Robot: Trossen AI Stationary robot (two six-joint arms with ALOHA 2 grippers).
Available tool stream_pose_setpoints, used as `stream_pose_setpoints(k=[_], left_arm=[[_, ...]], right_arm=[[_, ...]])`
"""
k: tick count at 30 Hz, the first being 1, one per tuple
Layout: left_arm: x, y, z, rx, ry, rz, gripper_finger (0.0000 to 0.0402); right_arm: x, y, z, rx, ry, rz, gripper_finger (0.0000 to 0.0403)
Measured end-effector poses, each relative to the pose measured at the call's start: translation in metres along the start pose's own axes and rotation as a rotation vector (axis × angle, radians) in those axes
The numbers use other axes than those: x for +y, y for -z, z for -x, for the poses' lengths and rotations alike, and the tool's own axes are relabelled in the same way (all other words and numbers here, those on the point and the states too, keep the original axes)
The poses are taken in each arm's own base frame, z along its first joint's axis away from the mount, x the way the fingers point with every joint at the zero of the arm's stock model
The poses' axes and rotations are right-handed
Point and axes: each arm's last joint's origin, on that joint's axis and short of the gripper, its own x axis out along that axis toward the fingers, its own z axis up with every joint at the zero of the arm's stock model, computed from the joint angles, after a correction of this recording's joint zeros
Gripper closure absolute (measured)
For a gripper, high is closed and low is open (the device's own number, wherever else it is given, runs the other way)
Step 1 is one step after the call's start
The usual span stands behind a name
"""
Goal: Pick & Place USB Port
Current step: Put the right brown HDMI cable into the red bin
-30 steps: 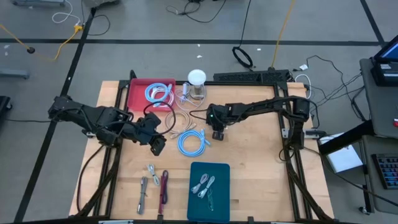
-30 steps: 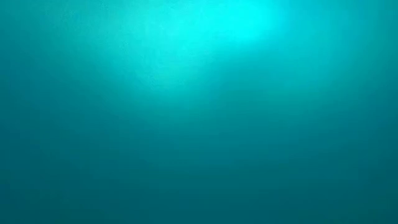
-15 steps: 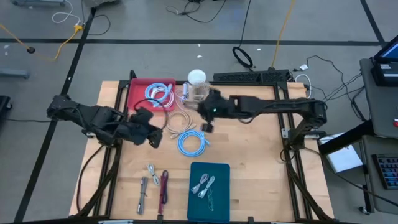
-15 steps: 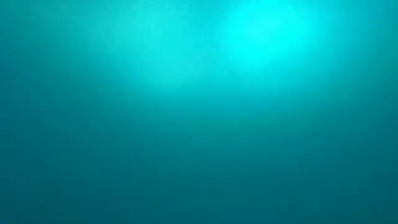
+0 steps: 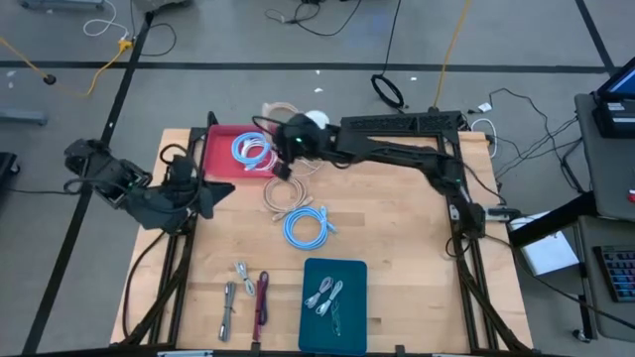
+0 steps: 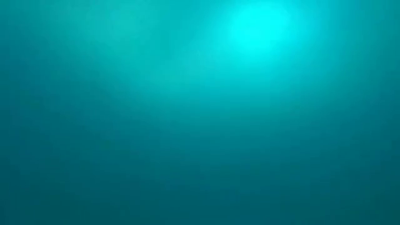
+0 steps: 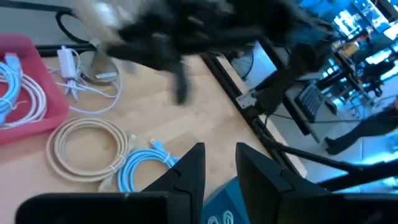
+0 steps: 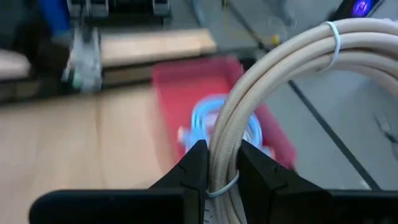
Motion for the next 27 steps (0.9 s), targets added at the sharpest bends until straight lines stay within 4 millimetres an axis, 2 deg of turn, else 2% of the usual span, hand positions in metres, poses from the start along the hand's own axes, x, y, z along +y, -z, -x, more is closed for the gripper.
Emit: stream_pose_setpoints(k=[4,6,10,13,15,17,20,23,27], left_arm=[[-0.004,0.006,-0.003,0.010,-0.007,-0.008,0.0312],[-0.007,0.011,-0.007,0.024,-0.023,-0.023,0.0312],[-0.001,0.021,-0.016,0.037,-0.144,-0.039,0.0312],[0.019,0.021,-0.019,0.001,-0.345,0.029,0.0312],[0.029,0.019,-0.020,-0.054,-0.425,0.129,0.0313],[0.043,0.014,-0.023,-0.084,-0.415,0.193,0.0324],[0.066,0.009,-0.028,-0.076,-0.420,0.249,0.0359],[0.093,0.015,-0.029,0.006,-0.435,0.289,0.0394],[0.126,0.026,-0.029,0.074,-0.356,0.365,0.0383]], right_arm=[[-0.004,0.016,-0.032,0.038,-0.021,-0.023,0.0353],[-0.003,0.024,-0.041,0.064,-0.047,-0.045,0.0353],[0.006,0.031,-0.043,0.107,-0.080,-0.025,0.0353],[0.022,0.028,-0.039,0.097,-0.097,0.025,0.0353],[0.032,0.026,-0.030,0.115,-0.119,0.048,0.0353],[0.043,0.023,-0.019,0.128,-0.141,0.066,0.0353],[0.064,0.014,0.001,0.113,-0.159,0.103,0.0353],[0.087,0.012,0.025,0.146,-0.156,0.191,0.0353],[0.113,0.009,0.060,0.173,-0.156,0.270,0.0353]])
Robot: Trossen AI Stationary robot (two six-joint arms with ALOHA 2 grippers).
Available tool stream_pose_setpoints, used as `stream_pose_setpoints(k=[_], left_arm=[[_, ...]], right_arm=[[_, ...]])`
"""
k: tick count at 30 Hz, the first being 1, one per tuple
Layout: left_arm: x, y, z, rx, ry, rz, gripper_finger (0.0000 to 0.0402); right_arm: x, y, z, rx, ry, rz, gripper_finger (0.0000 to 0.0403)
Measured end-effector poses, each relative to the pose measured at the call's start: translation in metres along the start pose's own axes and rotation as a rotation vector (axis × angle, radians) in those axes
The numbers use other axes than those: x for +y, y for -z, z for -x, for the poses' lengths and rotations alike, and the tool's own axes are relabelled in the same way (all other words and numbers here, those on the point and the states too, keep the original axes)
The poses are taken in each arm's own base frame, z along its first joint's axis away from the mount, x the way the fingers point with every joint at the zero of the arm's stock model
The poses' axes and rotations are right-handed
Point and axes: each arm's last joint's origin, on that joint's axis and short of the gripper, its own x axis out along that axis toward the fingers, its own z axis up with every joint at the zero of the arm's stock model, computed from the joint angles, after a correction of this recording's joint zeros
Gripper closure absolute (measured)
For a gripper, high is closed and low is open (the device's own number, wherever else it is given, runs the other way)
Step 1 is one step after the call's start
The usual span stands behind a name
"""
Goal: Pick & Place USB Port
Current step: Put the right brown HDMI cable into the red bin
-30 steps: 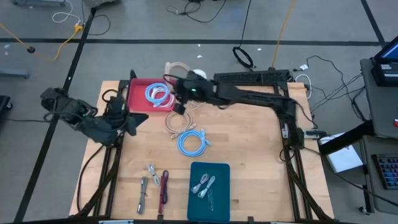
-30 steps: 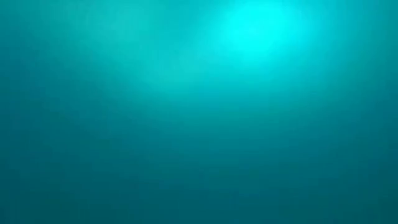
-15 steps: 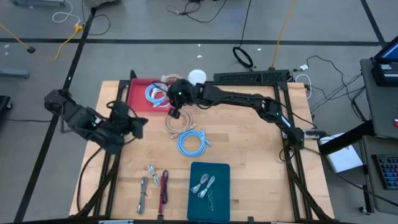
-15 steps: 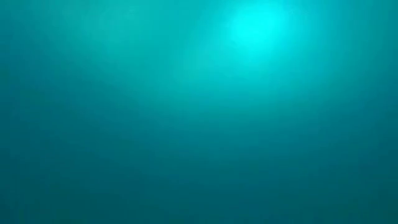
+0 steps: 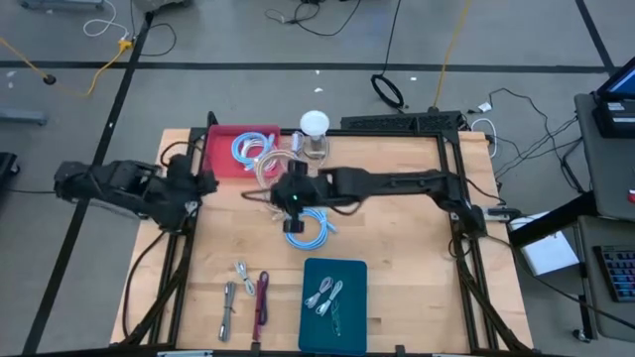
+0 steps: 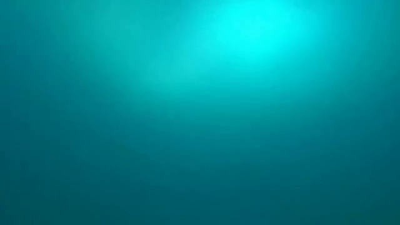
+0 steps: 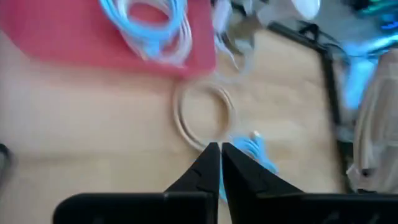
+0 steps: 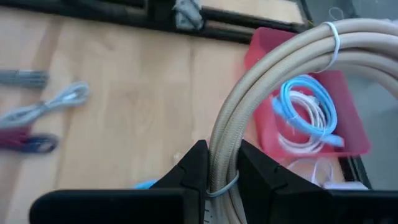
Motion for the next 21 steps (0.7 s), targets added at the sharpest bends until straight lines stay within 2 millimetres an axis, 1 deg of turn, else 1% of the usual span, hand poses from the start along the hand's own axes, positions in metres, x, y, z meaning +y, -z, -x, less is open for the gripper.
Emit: stream_pose_setpoints(k=[1,3,6,8,9,11,13,15,17,19,21], left_arm=[[0.007,0.002,-0.004,0.040,0.043,0.026,0.0378],[0.012,0.008,-0.015,0.129,0.192,0.083,0.0371],[0.018,0.021,-0.037,0.278,0.428,0.155,0.0358],[0.016,0.027,-0.050,0.366,0.603,0.232,0.0341],[0.017,0.030,-0.059,0.400,0.656,0.264,0.0329],[0.021,0.035,-0.075,0.453,0.714,0.305,0.0304],[0.023,0.037,-0.087,0.482,0.736,0.344,0.0275],[0.028,0.039,-0.099,0.516,0.703,0.383,0.0246],[0.027,0.039,-0.105,0.546,0.706,0.396,0.0219],[0.025,0.037,-0.110,0.568,0.714,0.392,0.0195],[0.019,0.034,-0.112,0.575,0.763,0.388,0.0177]], right_arm=[[0.005,-0.003,0.007,-0.015,0.001,0.006,0.0353],[0.013,-0.007,0.022,-0.034,-0.009,0.008,0.0353],[0.023,-0.012,0.035,-0.062,-0.017,0.012,0.0353],[0.029,-0.010,0.041,-0.051,-0.083,0.036,0.0353],[0.031,-0.011,0.043,-0.056,-0.133,0.037,0.0353],[0.035,-0.010,0.046,-0.051,-0.238,0.030,0.0353],[0.039,-0.002,0.052,0.028,-0.342,0.038,0.0353],[0.044,0.008,0.058,0.129,-0.423,0.067,0.0353],[0.051,0.016,0.063,0.205,-0.493,0.129,0.0353],[0.057,0.022,0.068,0.257,-0.509,0.179,0.0353],[0.060,0.021,0.074,0.243,-0.522,0.200,0.0353]])
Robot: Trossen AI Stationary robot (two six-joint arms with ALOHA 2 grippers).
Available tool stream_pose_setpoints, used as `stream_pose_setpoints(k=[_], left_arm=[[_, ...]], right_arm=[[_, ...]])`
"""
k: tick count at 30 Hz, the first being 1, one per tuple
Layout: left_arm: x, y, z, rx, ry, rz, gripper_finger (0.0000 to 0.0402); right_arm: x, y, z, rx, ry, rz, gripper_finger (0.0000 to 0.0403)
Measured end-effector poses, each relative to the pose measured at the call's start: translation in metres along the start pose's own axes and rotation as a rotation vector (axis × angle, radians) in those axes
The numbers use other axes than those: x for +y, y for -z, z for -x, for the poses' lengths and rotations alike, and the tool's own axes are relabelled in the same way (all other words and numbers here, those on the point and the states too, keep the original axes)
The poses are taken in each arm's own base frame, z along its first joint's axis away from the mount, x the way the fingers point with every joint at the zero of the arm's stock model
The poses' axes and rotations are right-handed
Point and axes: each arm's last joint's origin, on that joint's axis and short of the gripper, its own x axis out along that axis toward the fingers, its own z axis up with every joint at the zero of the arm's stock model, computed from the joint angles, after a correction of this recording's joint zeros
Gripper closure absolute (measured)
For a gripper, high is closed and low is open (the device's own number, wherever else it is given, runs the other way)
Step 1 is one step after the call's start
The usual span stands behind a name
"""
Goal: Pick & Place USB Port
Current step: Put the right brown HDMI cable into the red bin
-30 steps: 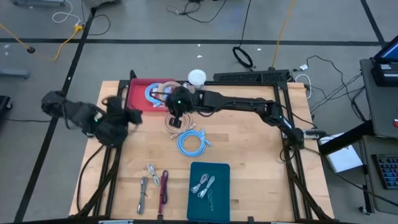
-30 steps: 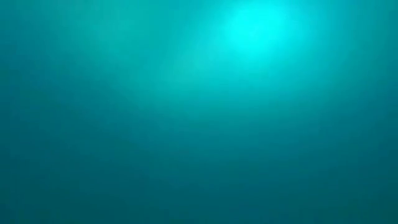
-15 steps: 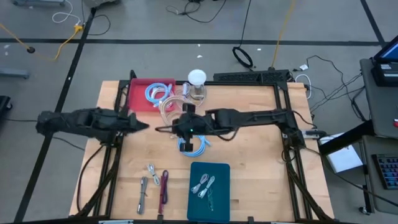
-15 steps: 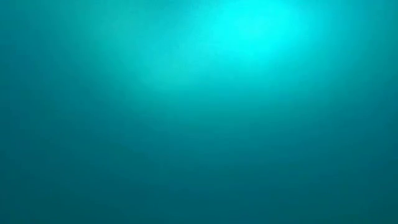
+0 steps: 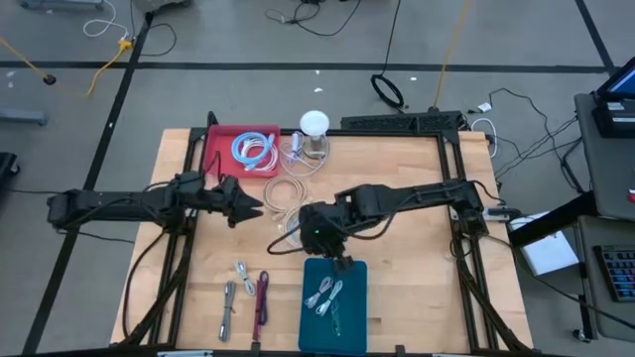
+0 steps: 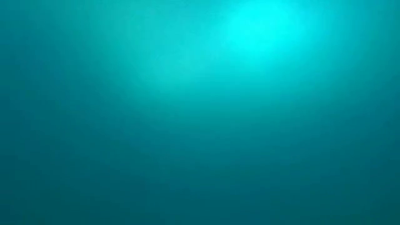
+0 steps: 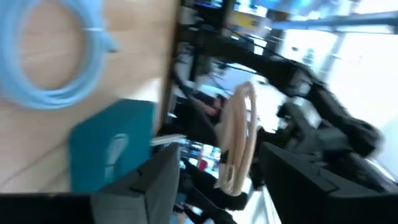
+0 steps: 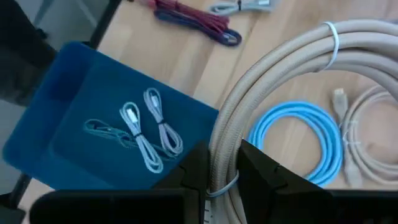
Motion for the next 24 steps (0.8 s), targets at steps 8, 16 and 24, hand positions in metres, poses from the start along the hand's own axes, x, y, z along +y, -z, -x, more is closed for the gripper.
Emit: stream_pose_setpoints(k=[8,16,24], left_arm=[[-0.012,-0.015,-0.022,0.043,0.116,-0.033,0.0154],[-0.046,-0.015,-0.058,0.161,0.123,-0.115,0.0153],[-0.096,-0.006,-0.090,0.327,0.184,-0.218,0.0153]], right_arm=[[0.007,-0.017,0.002,-0.171,-0.008,0.019,0.0353],[0.006,-0.019,0.003,-0.186,-0.002,0.007,0.0353],[0.005,-0.014,-0.009,-0.162,-0.004,0.010,0.0359]])
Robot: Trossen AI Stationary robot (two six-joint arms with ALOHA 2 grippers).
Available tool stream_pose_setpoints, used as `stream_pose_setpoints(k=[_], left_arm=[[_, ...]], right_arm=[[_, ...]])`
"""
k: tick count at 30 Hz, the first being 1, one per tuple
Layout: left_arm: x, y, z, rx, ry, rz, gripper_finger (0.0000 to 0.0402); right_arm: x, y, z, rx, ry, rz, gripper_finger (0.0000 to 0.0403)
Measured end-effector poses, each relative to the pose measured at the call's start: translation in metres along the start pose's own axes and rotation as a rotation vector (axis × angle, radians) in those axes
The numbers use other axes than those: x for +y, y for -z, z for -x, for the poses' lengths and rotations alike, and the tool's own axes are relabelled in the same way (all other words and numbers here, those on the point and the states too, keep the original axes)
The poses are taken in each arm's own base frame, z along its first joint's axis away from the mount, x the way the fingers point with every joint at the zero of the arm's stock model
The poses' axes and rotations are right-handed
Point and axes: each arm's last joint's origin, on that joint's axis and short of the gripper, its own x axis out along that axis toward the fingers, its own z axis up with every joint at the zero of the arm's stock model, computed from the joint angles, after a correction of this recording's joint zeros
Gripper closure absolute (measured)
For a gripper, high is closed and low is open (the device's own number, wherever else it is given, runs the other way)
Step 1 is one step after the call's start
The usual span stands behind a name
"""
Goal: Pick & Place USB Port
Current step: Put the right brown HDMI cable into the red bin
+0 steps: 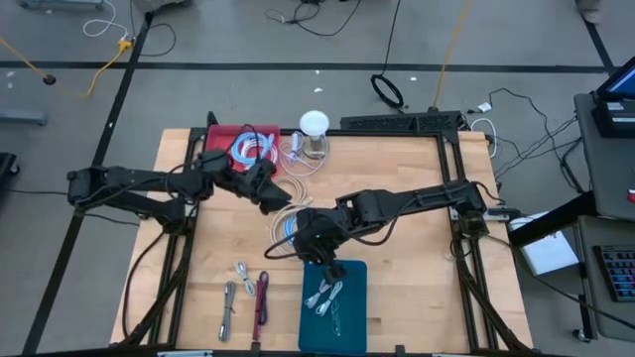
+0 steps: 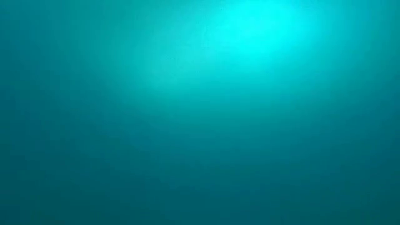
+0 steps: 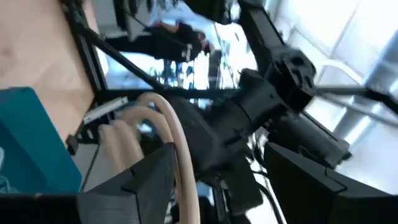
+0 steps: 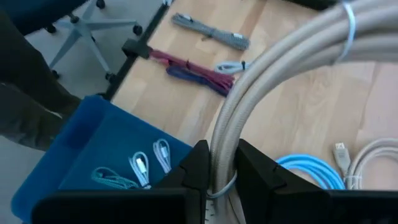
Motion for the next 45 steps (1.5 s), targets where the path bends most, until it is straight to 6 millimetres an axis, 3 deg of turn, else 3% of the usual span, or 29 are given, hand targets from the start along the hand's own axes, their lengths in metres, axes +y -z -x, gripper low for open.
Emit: stream_pose_setpoints(k=[4,14,21,28,38,45], left_arm=[[0.002,0.004,-0.006,0.068,-0.042,0.010,0.0153],[0.040,0.016,0.001,0.207,-0.366,0.076,0.0153],[0.038,0.013,0.001,0.182,-0.344,0.041,0.0153],[0.027,-0.007,0.008,0.057,-0.264,0.001,0.0153],[0.052,-0.020,0.038,0.069,-0.488,0.058,0.0153],[0.045,-0.018,0.030,0.082,-0.419,0.031,0.0153]], right_arm=[[0.000,0.007,-0.009,0.037,0.003,-0.001,0.0363],[-0.003,0.010,-0.015,0.047,0.025,-0.034,0.0367],[0.003,0.009,-0.016,0.044,0.025,-0.035,0.0367],[0.005,0.008,-0.016,0.031,0.026,-0.041,0.0368],[0.011,0.007,-0.017,0.035,0.029,-0.032,0.0368],[0.011,0.007,-0.017,0.034,0.029,-0.031,0.0368]])
